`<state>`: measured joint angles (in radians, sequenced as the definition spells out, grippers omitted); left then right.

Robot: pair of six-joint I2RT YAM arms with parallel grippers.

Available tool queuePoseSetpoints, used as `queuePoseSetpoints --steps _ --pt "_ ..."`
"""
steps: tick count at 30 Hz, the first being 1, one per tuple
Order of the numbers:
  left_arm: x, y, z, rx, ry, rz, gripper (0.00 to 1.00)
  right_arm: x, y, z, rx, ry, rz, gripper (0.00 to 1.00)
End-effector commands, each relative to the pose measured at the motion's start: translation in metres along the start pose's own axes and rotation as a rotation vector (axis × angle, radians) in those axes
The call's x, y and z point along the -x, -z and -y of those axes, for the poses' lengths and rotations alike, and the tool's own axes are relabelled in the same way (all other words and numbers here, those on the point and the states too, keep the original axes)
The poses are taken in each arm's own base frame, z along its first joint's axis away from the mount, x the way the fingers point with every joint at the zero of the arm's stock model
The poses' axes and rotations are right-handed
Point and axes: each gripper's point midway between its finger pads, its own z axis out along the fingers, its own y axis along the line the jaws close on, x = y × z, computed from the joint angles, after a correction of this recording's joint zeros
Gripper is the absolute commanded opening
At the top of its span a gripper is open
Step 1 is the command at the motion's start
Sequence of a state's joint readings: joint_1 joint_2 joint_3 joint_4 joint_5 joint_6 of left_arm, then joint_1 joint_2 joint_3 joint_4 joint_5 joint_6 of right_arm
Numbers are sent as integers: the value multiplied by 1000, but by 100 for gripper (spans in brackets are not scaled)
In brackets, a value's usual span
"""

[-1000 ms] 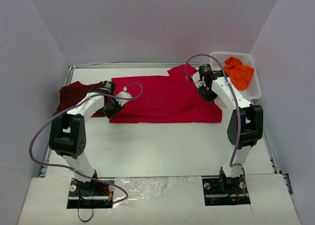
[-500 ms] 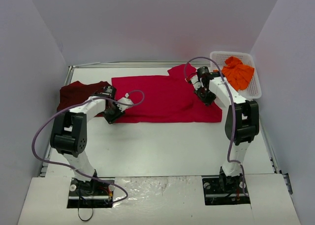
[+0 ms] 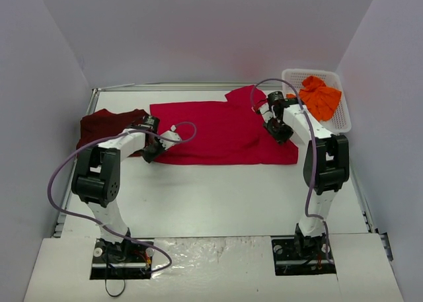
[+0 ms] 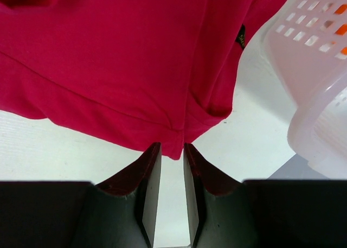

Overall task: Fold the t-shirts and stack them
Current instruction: Fold the flattened tshirt in 1/3 of the way

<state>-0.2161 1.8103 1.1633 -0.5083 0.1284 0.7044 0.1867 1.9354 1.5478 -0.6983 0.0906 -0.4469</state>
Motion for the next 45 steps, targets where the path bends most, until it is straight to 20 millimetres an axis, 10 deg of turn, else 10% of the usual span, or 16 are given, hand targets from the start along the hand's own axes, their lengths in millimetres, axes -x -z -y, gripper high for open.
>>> queuePoseSetpoints --steps 1,6,16,36,45 --pt "7 -2 4 -26 -7 17 2 -16 16 6 -14 -2 -15 20" --pt "6 3 4 -20 -2 15 2 -41 32 -15 96 50 -43 26" --pt "9 8 4 -21 14 24 2 -91 -2 -18 152 48 -176 26" --pt "9 9 3 -17 22 20 2 -100 -57 1 244 -23 -223 27" --pt "7 13 6 -20 21 12 2 -110 -63 5 229 -18 -260 0"
